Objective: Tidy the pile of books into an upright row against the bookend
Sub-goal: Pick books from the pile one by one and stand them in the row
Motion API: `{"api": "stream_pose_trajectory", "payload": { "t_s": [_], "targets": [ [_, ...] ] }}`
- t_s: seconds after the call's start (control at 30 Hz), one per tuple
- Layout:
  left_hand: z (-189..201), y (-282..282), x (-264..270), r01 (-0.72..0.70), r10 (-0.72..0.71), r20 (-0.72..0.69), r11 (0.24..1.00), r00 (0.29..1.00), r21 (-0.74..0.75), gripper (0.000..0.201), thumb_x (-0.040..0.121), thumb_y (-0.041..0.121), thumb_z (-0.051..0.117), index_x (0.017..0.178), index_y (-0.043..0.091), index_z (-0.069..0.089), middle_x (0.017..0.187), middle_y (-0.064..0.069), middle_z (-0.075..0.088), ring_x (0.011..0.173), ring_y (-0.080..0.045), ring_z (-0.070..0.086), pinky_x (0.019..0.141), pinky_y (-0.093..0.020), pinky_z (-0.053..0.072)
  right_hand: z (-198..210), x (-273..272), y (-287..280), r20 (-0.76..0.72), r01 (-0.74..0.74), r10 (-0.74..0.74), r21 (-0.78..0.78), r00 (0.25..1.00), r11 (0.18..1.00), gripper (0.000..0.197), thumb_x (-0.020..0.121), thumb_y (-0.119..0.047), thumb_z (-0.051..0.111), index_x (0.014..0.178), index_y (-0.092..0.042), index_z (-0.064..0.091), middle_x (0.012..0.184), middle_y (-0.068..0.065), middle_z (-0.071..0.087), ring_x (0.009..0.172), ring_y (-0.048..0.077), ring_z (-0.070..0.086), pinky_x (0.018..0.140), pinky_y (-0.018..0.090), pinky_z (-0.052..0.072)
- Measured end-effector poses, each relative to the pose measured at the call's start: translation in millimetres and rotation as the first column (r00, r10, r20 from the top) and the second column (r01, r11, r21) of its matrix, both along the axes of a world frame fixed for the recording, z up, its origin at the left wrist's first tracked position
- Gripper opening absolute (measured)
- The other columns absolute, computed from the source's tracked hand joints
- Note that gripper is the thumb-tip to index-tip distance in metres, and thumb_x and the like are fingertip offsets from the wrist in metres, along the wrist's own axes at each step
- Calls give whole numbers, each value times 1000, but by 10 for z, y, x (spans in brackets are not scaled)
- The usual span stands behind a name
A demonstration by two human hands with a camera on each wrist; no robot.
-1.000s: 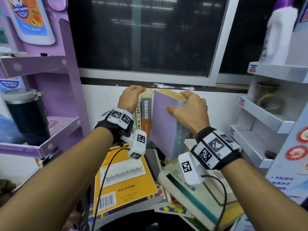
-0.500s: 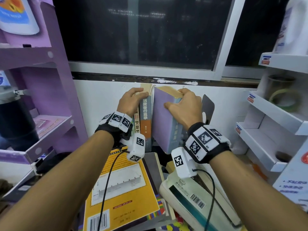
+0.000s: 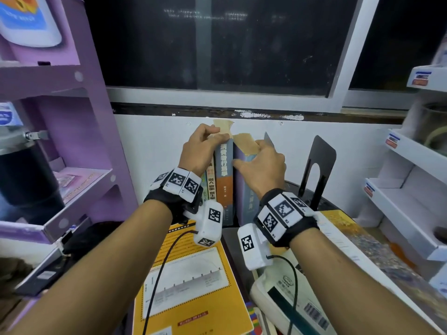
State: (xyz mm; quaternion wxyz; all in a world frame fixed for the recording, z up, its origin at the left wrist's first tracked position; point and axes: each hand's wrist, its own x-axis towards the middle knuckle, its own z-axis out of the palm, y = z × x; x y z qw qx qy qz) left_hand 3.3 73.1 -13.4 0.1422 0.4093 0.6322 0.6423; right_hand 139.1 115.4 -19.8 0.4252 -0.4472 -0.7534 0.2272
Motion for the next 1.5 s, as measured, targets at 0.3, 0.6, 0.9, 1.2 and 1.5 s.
{"api": "stream_pose_trajectory", "payload": {
  "t_s": [0.3,0.6,0.9,1.2,1.5],
  "targets": [
    [-20,30,-18,10,-10,-18,1000,1000,9,24,83,39,66,101,23,61,104,9,67,92,-9,63,77,-25,46,-121,-72,23,53,-7,9,-39,999,999,56,70,-45,79,113,-16,60,106,6,69,101,28,62,75,29,46],
    [-49,28,-39,46,-46,-7,998,999,37,28,82,40,67,103,22,61,107,5,67,96,-12,64,82,-28,49,-143,42,1,159,-82,96,-93,983,992,83,66,-52,83,131,-16,47,122,6,61,115,26,54,86,32,46],
    [-41,4,-16,59,-59,11,998,998,32,29,83,40,67,104,21,60,109,5,66,94,-9,64,80,-25,47,1,130,87,360,-158,252,-271,898,949,111,53,-39,93,142,-19,30,128,9,52,111,29,57,81,48,57],
    [-39,-1,10,34,-34,5,999,999,35,30,85,39,65,107,20,60,106,6,66,89,-5,62,73,-23,44,-150,109,132,194,-196,257,-284,947,939,88,55,-44,91,129,-24,47,117,2,61,104,24,60,78,45,59],
    [-43,-3,13,32,-32,-7,999,999,35,29,86,38,64,108,20,59,108,7,66,87,-3,61,71,-22,44,-175,-5,286,192,-226,278,-252,941,941,91,53,-42,93,128,-20,47,120,5,62,109,27,60,88,46,54]
  ]
}}
